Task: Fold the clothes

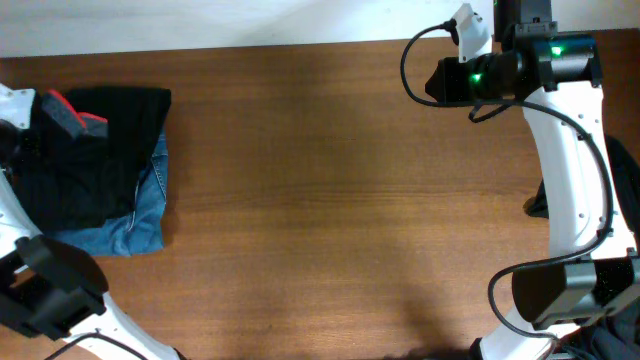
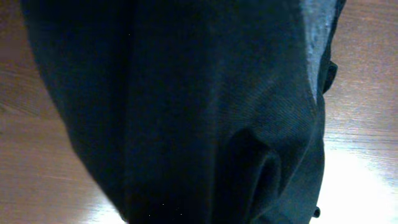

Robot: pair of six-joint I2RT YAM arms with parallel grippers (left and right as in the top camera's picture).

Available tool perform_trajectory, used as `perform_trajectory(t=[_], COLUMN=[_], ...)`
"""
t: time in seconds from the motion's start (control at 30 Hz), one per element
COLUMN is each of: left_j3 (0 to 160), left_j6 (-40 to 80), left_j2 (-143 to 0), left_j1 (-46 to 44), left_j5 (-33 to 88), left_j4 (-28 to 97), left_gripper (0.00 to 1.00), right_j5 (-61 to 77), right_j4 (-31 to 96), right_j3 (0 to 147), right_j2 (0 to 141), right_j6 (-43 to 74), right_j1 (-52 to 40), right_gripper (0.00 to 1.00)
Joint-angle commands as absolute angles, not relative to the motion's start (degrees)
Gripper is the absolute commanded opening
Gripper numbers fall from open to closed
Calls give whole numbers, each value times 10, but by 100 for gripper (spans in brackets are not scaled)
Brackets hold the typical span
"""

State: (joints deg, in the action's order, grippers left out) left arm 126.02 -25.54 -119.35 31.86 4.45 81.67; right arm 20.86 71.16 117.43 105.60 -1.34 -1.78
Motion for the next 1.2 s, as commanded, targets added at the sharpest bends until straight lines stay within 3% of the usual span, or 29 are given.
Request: perform_trajectory(t=[0.0,0.03,0.07,0.1,0.13,0.17,0.2,0.5,0.57,0.73,1.17], left_j3=[1267,1267,1267,1267,1267,1267,1267,1267,1267,1267,1267], left_j6=[-262,-262,-262,-262,-262,-262,-262,-247,-243,-95,-73], left_j2=[-1173,-1173,-1173,-1173,-1173,-1173,-1173,-1173,-1173,-1173,-1173], left_j1=[328,328,328,328,328,328,328,328,328,328,328], left_j5=[74,74,74,74,74,73,73,63,41,-109,39], left_j4=[818,819,820,821,822,824,826,829,825,783,767], left_gripper=[1,19,28,31,48,92,99,99,99,99,99], right_j5=[206,206,206,206,206,206,206,206,206,206,205], right_j4=[712,712,712,712,712,712,712,716,717,719,718], right_j3=[1177,1177,1177,1177,1177,1177,1177,1177,1177,1177,1177], right_j2=[1046,1046,1046,1046,1046,1046,1046,1046,1046,1046,1046], right_j6=[-16,-16,-16,-16,-16,-16,-16,-16,-16,-16,-16], right_j1=[-15,-15,-15,-15,-15,-15,-15,-15,-15,-15,-15], right_gripper=[18,18,18,18,18,18,18,19,30,32,36])
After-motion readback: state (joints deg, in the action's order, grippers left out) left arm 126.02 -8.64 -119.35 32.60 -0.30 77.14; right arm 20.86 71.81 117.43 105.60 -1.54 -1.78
